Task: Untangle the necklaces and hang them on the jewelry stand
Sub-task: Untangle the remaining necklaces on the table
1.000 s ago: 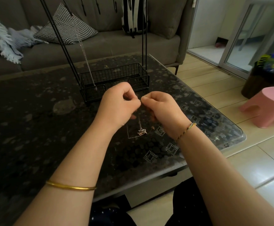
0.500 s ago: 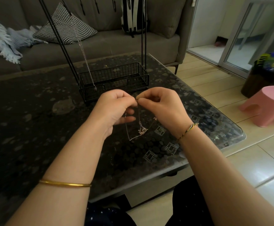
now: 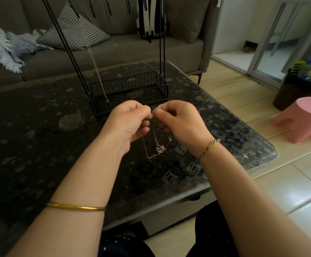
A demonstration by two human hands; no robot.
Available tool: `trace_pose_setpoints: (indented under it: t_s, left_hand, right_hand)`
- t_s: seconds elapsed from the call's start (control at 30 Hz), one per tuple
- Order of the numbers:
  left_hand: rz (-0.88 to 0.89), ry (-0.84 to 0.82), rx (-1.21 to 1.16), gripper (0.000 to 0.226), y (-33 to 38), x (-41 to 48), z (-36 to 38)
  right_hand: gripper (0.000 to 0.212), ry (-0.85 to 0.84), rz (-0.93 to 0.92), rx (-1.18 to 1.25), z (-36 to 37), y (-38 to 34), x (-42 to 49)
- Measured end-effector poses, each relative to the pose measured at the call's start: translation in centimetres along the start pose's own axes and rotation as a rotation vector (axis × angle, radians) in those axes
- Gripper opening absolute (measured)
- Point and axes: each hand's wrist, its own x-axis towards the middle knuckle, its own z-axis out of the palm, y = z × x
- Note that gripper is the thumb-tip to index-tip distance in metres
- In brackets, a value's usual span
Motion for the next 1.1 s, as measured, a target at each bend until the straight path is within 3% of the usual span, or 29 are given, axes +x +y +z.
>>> trace_pose_setpoints:
  t_s: [0.2, 0.37, 0.7, 1.1]
  left_hand:
    - [0.103, 0.051, 0.115, 0.022, -0.1, 0.0, 0.3]
    - [-0.061, -0.121, -0.037, 0.023, 0.3, -0.3, -0.1]
    - [-0.052, -0.049, 0.058, 0.020, 0.1, 0.1, -0.1]
    - [0.035, 0.000, 0.242, 0.017, -0.4, 0.2, 0.0]
  right_hand:
    - [0.009, 0.052, 0.016, 0.036, 0.0, 0.4, 0.1]
    - [0.011, 0.160, -0.071, -0.119, -0.3, 0.6, 0.2]
    - [0.006, 0.080, -0.013, -0.050, -0.9, -0.1, -0.6]
    - [0.010, 0.039, -0.178, -0.471, -0.2, -0.2, -0.4]
